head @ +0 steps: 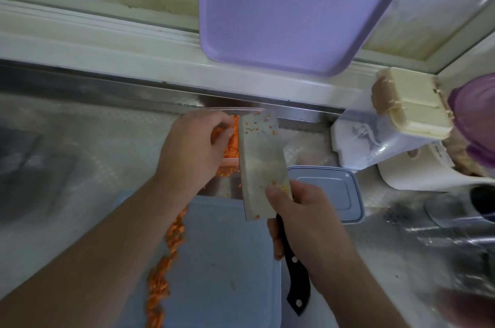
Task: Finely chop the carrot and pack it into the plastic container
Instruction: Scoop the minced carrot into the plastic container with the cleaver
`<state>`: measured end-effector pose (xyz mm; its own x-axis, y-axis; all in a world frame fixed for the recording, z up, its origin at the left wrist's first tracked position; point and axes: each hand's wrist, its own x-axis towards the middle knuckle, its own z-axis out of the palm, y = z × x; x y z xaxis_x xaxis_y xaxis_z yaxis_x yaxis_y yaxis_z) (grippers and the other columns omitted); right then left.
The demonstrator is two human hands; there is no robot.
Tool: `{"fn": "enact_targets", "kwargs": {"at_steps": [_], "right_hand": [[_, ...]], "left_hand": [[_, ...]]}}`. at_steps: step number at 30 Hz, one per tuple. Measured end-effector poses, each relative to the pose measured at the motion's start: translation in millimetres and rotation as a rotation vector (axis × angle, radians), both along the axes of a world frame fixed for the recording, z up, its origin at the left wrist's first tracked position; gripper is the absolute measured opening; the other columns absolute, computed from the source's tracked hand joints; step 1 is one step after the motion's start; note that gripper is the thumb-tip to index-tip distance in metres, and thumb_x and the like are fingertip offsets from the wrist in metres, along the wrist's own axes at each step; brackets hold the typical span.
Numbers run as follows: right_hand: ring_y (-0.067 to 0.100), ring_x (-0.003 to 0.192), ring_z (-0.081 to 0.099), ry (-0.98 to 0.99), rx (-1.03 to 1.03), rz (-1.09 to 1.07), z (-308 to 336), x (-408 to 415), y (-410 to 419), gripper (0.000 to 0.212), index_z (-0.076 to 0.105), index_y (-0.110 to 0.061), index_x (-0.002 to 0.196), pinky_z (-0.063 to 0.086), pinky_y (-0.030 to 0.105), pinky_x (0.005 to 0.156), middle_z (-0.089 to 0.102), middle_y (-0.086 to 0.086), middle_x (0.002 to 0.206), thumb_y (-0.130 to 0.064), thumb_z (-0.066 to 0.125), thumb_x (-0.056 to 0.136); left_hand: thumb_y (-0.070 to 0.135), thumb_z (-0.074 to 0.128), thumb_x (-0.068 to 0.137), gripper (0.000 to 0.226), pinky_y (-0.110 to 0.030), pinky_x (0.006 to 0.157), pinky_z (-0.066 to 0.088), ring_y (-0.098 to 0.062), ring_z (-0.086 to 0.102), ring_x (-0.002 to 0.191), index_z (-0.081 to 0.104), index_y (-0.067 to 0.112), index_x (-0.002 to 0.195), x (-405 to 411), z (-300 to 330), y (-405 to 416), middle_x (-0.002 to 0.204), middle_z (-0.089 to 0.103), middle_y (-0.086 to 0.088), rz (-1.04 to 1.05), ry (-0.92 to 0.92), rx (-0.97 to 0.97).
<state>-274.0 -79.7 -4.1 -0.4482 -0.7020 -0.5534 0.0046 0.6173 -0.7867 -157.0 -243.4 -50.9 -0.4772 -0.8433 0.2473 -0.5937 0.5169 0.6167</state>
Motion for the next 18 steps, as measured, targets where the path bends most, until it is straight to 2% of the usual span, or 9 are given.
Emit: {"fn": "enact_targets", "kwargs": {"at_steps": [3, 6, 8, 10, 12, 14, 18], "right_hand": [[0.023, 0.04, 0.049, 0.013, 0.021, -0.009, -5.0, 0.6, 25.0, 0.031, 0.06, -0.011, 0.077, 0.041, 0.03, 0.043, 0.055, 0.01, 0.053, -0.026, 0.054, 0.104], [0.022, 0.036, 0.049, 0.081, 0.128, 0.018, -12.3, 6.5, 54.5, 0.033, 0.058, -0.018, 0.069, 0.037, 0.025, 0.038, 0.056, 0.011, 0.049, -0.02, 0.056, 0.102], [0.022, 0.037, 0.054, 0.125, 0.211, 0.05, -22.0, 12.3, 70.1, 0.03, 0.061, -0.019, 0.072, 0.04, 0.023, 0.039, 0.058, 0.008, 0.047, -0.019, 0.058, 0.101], [0.014, 0.041, 0.06, 0.169, 0.271, 0.089, -29.8, 20.1, 78.7, 0.021, 0.066, -0.023, 0.079, 0.045, 0.022, 0.044, 0.065, 0.004, 0.051, -0.022, 0.06, 0.1], [0.006, 0.043, 0.061, 0.186, 0.287, 0.112, -35.1, 30.6, 81.1, 0.016, 0.068, -0.028, 0.085, 0.044, 0.015, 0.045, 0.067, 0.001, 0.054, -0.022, 0.061, 0.099], [0.003, 0.04, 0.059, 0.179, 0.294, 0.111, -35.9, 39.4, 79.3, 0.017, 0.066, -0.028, 0.086, 0.039, 0.012, 0.039, 0.065, 0.0, 0.052, -0.02, 0.06, 0.099], [0.024, 0.039, 0.062, 0.152, 0.302, 0.133, -36.5, 52.0, 70.8, 0.018, 0.063, -0.023, 0.088, 0.045, 0.021, 0.039, 0.065, 0.008, 0.052, -0.024, 0.053, 0.102]], "left_hand": [[0.02, 0.069, 0.1, 0.015, -0.022, 0.093, 0.05, -0.005, 0.066, 0.102, 0.078, 0.022, 0.112, 17.8, 4.2, 10.8, 0.109, 0.074, 0.012, 0.046, 0.154, 0.004], [0.017, 0.058, 0.107, 0.021, -0.013, 0.098, 0.044, -0.004, 0.064, 0.111, 0.074, 0.018, 0.12, 53.7, 3.1, 32.9, 0.117, 0.071, 0.009, 0.14, 0.211, 0.018], [0.021, 0.053, 0.109, 0.024, -0.011, 0.101, 0.04, -0.002, 0.06, 0.118, 0.07, 0.02, 0.126, 86.1, -7.2, 58.1, 0.123, 0.067, 0.012, 0.154, 0.143, 0.065], [0.029, 0.05, 0.107, 0.03, -0.011, 0.109, 0.035, 0.003, 0.052, 0.128, 0.066, 0.026, 0.132, 116.9, -23.0, 87.2, 0.133, 0.059, 0.017, 0.14, 0.053, 0.105], [0.038, 0.049, 0.103, 0.041, -0.013, 0.116, 0.029, 0.006, 0.041, 0.14, 0.062, 0.026, 0.14, 140.9, -39.4, 116.8, 0.146, 0.052, 0.017, 0.119, -0.012, 0.137], [0.047, 0.05, 0.099, 0.057, -0.021, 0.123, 0.025, -0.005, 0.035, 0.151, 0.055, 0.022, 0.15, 152.6, -53.5, 140.9, 0.16, 0.042, 0.011, 0.09, -0.083, 0.164], [0.063, 0.047, 0.096, 0.084, -0.038, 0.127, 0.02, -0.022, 0.026, 0.158, 0.033, 0.014, 0.163, 147.4, -70.3, 161.8, 0.17, 0.028, 0.001, 0.05, -0.267, 0.151]]}}
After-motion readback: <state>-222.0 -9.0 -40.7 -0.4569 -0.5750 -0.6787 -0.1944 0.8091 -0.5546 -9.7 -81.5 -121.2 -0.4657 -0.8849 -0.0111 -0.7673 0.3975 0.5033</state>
